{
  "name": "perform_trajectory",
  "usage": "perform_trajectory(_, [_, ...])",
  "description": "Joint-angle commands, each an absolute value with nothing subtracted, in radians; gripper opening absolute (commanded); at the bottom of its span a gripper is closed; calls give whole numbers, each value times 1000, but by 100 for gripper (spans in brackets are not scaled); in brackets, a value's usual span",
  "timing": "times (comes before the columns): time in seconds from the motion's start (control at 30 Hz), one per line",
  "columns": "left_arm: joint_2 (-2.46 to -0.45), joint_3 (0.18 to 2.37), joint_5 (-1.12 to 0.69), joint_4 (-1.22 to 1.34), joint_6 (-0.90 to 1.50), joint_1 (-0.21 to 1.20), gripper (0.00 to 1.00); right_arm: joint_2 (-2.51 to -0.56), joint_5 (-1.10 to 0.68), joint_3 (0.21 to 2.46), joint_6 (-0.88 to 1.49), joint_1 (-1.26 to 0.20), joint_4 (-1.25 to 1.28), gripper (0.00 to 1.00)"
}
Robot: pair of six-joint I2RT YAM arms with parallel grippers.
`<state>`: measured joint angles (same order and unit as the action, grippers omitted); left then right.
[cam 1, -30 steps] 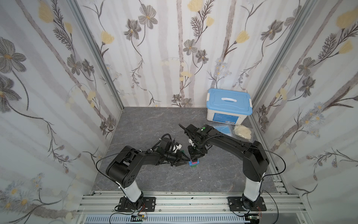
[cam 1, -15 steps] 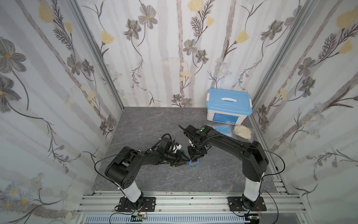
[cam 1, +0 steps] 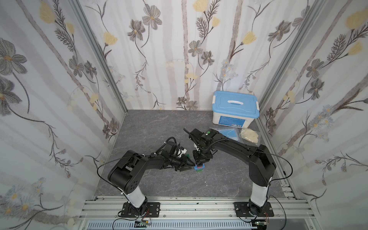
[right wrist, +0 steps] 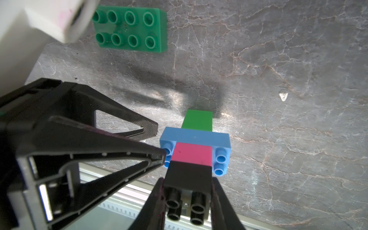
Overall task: Assemble the letter f with lego
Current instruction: Assemble the lego brick with the lego brick.
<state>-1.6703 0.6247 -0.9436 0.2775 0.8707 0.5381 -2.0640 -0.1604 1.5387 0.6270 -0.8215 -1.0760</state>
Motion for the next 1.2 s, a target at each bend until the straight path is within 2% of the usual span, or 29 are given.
perform_trajectory(0.0, [-1662,636,-945,263,856,538,44,-2109,-89,1510,623,-824,-1054,28])
perform_trajectory(0.83, [-1654,649,-940,231,836,537,46,-2090,-91,1572,609,-821,-1096,48])
perform_trajectory(1.17, [-1651,649,-936,223,832,536,46,-2084,-103,1613,597,-821,-1115,52])
